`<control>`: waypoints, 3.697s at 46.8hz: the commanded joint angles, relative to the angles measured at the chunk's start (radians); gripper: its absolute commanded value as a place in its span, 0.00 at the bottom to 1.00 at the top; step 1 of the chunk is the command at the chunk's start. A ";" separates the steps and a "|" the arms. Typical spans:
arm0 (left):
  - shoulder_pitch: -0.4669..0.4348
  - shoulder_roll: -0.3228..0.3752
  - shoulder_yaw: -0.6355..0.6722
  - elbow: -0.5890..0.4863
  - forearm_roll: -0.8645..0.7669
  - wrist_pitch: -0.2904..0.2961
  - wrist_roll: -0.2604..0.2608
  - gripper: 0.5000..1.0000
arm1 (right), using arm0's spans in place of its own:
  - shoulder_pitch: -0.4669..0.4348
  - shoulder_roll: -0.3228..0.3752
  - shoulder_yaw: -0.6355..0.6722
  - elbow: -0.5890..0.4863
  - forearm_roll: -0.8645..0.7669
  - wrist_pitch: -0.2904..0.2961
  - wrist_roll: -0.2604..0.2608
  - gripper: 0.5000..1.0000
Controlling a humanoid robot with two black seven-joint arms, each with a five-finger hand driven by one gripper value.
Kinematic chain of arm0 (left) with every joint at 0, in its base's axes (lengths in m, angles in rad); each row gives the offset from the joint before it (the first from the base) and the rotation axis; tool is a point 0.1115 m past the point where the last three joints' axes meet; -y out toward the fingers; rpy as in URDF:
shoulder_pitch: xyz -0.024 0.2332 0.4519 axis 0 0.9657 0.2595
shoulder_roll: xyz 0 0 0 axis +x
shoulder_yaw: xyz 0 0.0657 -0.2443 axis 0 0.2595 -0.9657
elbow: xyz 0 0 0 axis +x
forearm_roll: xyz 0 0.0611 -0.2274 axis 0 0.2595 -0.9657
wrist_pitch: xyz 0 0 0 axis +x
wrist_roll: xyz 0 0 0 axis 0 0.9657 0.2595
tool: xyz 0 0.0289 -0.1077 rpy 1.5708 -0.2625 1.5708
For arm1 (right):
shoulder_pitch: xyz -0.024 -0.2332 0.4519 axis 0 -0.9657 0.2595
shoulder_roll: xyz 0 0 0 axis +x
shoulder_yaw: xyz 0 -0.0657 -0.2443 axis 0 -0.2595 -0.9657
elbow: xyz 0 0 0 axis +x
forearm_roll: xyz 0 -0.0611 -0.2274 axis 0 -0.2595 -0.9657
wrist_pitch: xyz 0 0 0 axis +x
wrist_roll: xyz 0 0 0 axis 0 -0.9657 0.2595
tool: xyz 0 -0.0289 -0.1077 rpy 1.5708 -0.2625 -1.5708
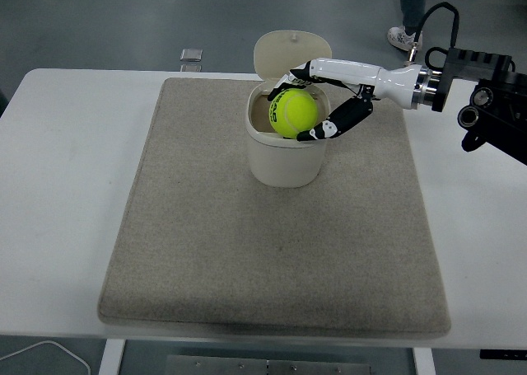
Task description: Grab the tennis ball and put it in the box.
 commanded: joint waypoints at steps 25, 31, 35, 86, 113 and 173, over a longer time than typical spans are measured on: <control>-0.001 0.000 0.000 0.000 0.000 0.000 -0.001 0.98 | 0.002 -0.010 0.002 -0.014 0.006 0.012 0.002 0.73; -0.001 0.000 0.000 0.000 0.000 0.000 -0.001 0.98 | 0.003 -0.022 0.005 -0.011 0.016 0.031 0.002 0.79; -0.001 0.000 0.000 0.001 0.000 0.000 0.001 0.98 | 0.003 -0.040 0.014 -0.006 0.036 0.087 0.002 0.79; 0.001 0.000 0.000 0.000 0.000 0.000 0.001 0.98 | -0.142 -0.151 0.005 -0.124 0.542 0.198 -0.011 0.86; -0.001 0.000 0.000 0.000 0.000 0.000 -0.001 0.98 | -0.231 0.004 0.017 -0.299 1.151 0.114 -0.268 0.86; -0.001 0.000 0.000 0.000 0.000 0.000 0.001 0.98 | -0.233 0.013 0.022 -0.296 1.285 0.063 -0.276 0.86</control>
